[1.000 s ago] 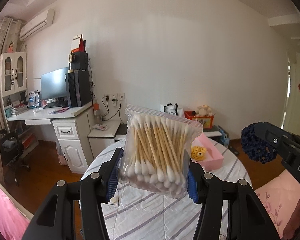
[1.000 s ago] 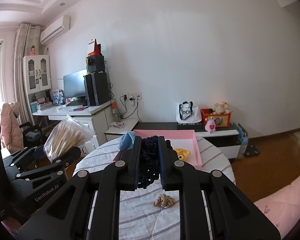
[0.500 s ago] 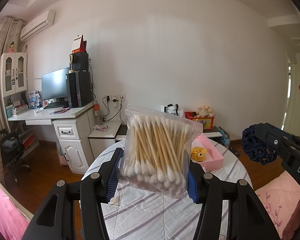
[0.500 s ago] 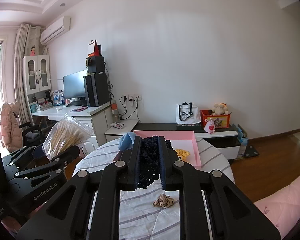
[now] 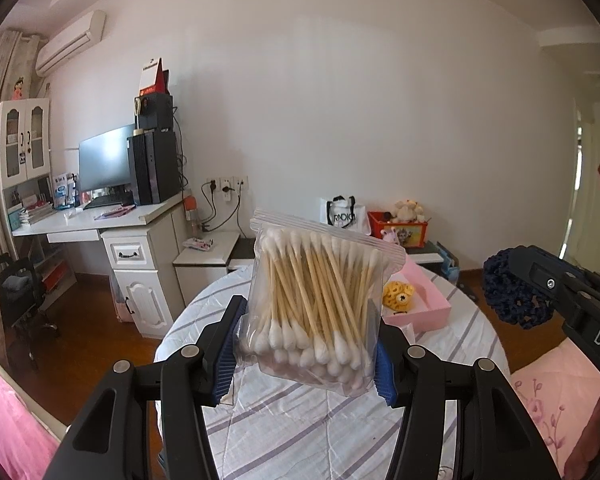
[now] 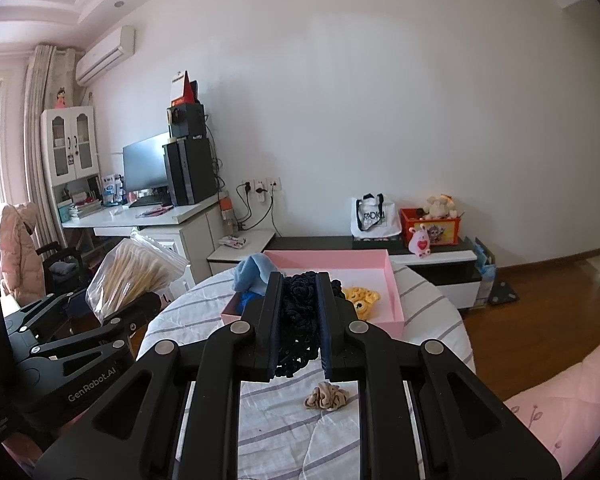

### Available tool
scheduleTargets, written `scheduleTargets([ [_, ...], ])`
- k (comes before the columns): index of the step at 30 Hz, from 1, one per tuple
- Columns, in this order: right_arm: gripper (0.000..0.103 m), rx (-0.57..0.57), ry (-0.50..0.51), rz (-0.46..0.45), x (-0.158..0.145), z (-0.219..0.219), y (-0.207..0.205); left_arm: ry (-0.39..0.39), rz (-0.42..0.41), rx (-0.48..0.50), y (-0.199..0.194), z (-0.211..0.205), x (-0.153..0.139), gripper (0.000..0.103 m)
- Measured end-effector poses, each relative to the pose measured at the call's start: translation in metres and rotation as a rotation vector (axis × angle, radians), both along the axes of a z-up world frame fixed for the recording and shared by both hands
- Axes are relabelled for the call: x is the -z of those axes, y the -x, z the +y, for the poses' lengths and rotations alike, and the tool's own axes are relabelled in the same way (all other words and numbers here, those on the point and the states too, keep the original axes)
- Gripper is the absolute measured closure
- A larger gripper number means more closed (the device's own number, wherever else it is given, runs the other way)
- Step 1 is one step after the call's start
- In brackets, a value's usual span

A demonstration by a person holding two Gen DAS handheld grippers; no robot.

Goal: Organize soft objects
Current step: 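Lift the swab bag with the left gripper while the right gripper lifts the scrunchie toward the box, then lower the swab bag into the box with the left gripper while the right gripper drops the scrunchie inside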

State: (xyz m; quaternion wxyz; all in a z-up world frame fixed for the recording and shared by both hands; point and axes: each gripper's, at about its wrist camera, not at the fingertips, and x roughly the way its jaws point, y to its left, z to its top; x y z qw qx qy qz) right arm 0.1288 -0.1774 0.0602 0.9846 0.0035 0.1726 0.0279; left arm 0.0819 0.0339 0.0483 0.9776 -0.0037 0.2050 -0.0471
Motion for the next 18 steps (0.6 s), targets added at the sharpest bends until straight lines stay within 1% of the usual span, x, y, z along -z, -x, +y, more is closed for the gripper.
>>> scheduleTargets([
  [10, 0.088, 0.018, -0.016, 0.063, 0.017, -0.005, -0.024, -0.005, 0.063, 0.01, -0.035, -0.001, 0.002, 0.051],
  [18, 0.088, 0.037, -0.027, 0.127, 0.036, -0.013, -0.051, -0.01, 0.138, 0.02, -0.08, -0.008, 0.01, 0.051],
])
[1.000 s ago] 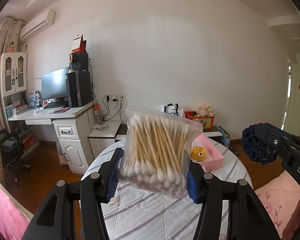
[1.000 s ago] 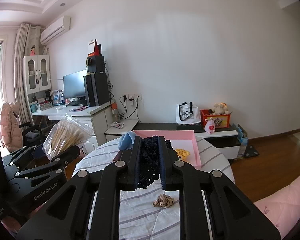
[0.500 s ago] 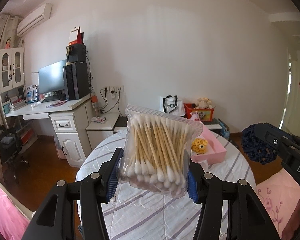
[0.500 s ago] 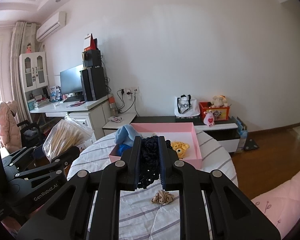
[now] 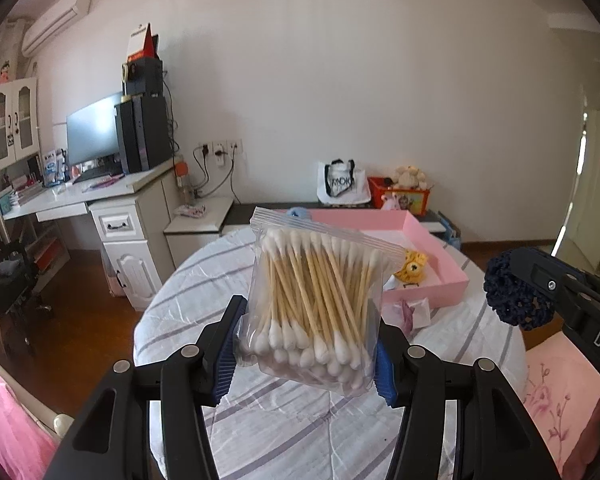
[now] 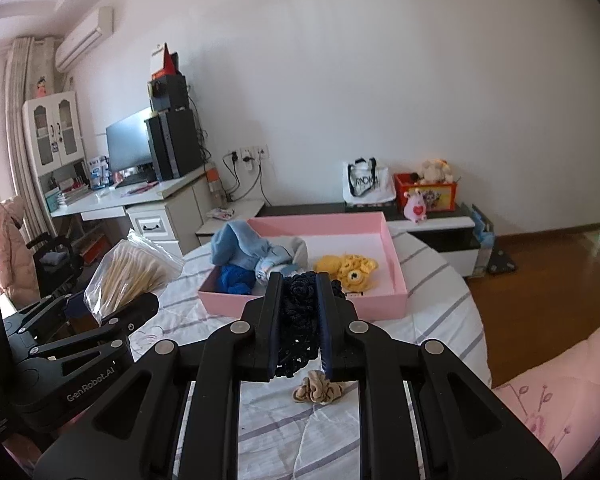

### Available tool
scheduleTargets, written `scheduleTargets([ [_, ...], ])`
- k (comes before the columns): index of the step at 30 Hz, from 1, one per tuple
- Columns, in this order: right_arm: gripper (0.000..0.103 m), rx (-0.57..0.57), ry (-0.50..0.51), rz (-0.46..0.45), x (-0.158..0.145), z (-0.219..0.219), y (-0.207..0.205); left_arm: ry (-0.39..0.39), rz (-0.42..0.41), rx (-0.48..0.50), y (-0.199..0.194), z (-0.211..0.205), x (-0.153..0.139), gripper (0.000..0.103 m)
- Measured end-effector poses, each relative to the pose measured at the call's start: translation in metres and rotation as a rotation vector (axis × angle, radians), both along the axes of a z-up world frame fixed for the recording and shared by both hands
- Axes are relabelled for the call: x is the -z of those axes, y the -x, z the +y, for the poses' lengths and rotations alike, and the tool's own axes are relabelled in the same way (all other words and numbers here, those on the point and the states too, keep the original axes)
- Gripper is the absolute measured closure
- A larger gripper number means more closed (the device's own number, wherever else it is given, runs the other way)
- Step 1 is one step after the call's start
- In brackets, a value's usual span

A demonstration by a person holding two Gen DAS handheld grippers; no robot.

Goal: Organize soft objects
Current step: 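Lower the swab bag into the box with the left gripper while the right gripper drops the scrunchie inside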

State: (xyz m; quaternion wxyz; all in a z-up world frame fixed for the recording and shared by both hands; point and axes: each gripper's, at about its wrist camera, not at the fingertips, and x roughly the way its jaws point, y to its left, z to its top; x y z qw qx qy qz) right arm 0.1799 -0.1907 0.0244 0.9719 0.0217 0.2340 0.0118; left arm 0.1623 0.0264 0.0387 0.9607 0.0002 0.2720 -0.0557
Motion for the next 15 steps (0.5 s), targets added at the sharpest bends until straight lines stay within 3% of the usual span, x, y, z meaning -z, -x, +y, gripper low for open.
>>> scheduleTargets([
  [15, 0.088, 0.002, -0.013, 0.143, 0.043, -0.015, -0.09, -0.072, 0.149, 0.016, -0.136, -0.031, 0.02, 0.051],
])
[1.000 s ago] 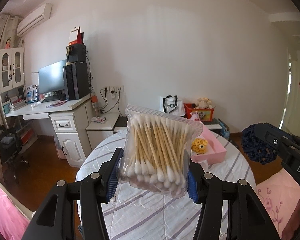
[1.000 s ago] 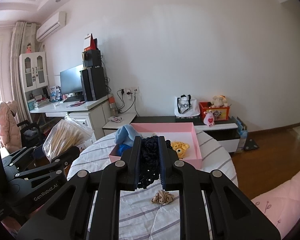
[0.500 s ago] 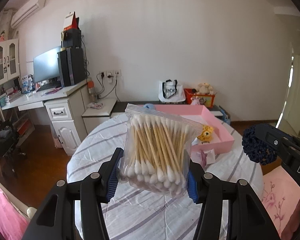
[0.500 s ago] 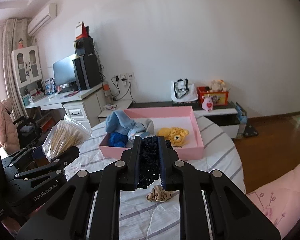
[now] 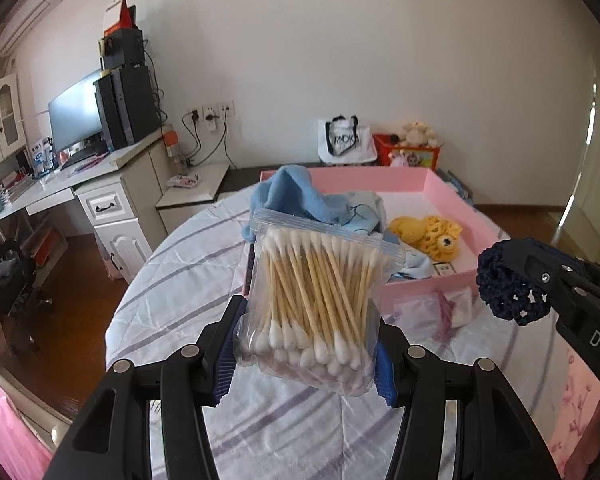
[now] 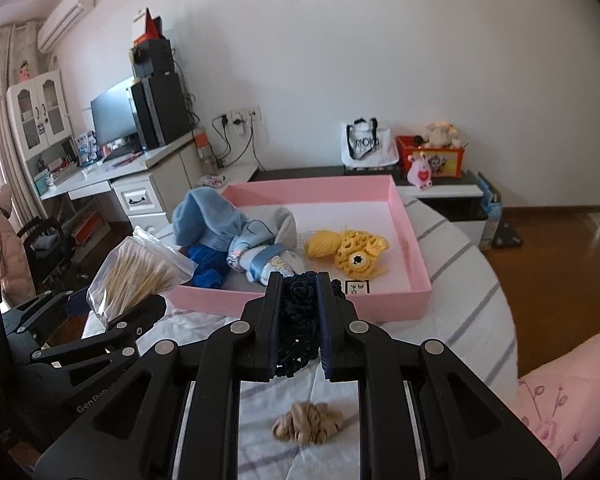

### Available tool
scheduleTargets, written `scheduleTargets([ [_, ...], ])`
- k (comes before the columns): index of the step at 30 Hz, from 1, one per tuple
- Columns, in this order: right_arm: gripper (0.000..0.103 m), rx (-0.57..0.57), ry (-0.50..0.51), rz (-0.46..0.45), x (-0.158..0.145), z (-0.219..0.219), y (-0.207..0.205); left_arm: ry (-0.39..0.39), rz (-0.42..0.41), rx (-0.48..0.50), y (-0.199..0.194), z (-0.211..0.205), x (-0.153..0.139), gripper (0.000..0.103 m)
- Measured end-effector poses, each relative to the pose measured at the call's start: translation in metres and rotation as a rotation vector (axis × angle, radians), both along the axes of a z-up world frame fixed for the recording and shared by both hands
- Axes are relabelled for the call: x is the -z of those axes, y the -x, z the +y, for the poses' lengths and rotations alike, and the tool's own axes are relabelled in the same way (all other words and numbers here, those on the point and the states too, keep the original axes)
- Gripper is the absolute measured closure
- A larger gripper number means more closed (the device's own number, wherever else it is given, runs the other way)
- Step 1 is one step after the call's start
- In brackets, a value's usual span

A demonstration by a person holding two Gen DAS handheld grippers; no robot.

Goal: Organize soft objects
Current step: 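Lower the swab bag into the box with the left gripper while the right gripper drops the scrunchie inside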

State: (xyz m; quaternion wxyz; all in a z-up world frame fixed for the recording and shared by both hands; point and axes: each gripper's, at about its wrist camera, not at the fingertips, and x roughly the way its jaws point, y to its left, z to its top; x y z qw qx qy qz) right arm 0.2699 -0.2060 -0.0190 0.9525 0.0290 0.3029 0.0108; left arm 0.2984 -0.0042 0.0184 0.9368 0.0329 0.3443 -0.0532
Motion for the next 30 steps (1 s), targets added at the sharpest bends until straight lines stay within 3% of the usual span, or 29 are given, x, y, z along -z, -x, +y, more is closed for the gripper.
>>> scheduleTargets([
  [19, 0.088, 0.006, -0.012, 0.171, 0.044, -0.02, -0.108, -0.046, 0.171, 0.02, -0.205, -0.037, 0.026, 0.051],
  [30, 0.085, 0.023, -0.019, 0.239, 0.064, -0.03, -0.141, -0.079, 0.187, 0.045, -0.274, -0.058, 0.05, 0.048],
])
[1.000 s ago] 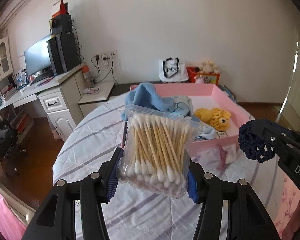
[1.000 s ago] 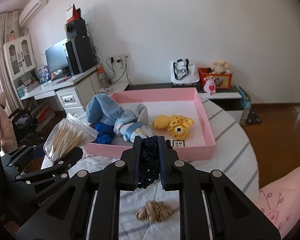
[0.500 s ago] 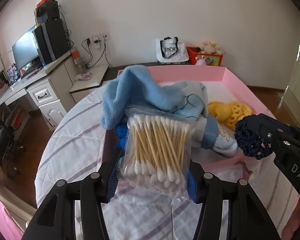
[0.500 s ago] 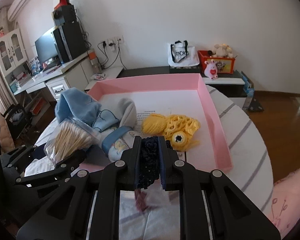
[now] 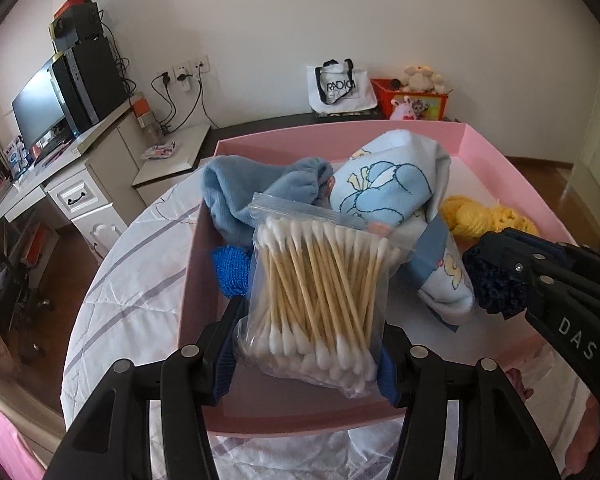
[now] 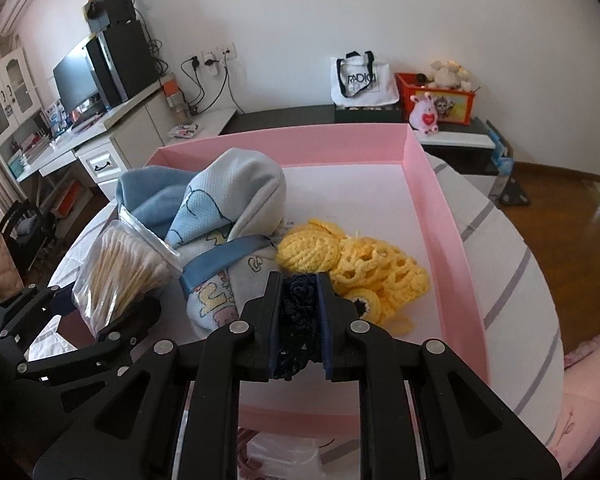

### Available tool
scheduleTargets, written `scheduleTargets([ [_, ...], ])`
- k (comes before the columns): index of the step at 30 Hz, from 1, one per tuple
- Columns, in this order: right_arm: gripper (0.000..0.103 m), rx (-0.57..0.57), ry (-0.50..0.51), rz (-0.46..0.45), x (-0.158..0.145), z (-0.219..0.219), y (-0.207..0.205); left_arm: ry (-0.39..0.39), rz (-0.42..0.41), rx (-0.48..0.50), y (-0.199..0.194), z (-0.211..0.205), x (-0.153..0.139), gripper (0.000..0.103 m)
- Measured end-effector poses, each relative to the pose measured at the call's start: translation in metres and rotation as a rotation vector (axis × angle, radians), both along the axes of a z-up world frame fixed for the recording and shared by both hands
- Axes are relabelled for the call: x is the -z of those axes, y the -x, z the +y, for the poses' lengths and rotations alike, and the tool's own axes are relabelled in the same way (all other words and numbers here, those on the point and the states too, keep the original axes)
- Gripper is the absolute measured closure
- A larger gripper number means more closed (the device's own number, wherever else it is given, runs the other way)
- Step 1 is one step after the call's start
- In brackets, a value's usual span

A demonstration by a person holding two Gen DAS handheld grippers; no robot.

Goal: Organize soft objects
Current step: 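Lower the swab bag into the box with the left gripper while the right gripper drops the scrunchie inside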

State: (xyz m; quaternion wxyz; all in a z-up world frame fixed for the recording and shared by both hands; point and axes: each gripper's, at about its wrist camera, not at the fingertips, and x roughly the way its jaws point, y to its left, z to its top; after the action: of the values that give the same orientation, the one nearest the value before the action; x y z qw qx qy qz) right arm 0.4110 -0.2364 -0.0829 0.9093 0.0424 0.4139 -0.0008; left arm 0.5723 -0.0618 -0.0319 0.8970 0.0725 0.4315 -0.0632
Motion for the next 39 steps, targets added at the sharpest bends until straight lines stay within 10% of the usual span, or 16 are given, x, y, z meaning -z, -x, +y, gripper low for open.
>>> scheduleTargets([
  [4, 0.076, 0.003, -0.023, 0.0, 0.0, -0.004, 0.002, 0.005, -0.005, -0.015, 0.007, 0.005, 0.01, 0.024],
  [12, 0.01, 0.066, 0.02, -0.064, -0.014, -0.006, 0.018, 0.02, -0.108, -0.081, 0.035, 0.02, 0.017, 0.002],
  [39, 0.0, 0.102, 0.06, -0.109, -0.04, -0.003, 0.057, 0.09, -0.177, -0.115, 0.116, 0.042, -0.007, 0.001],
])
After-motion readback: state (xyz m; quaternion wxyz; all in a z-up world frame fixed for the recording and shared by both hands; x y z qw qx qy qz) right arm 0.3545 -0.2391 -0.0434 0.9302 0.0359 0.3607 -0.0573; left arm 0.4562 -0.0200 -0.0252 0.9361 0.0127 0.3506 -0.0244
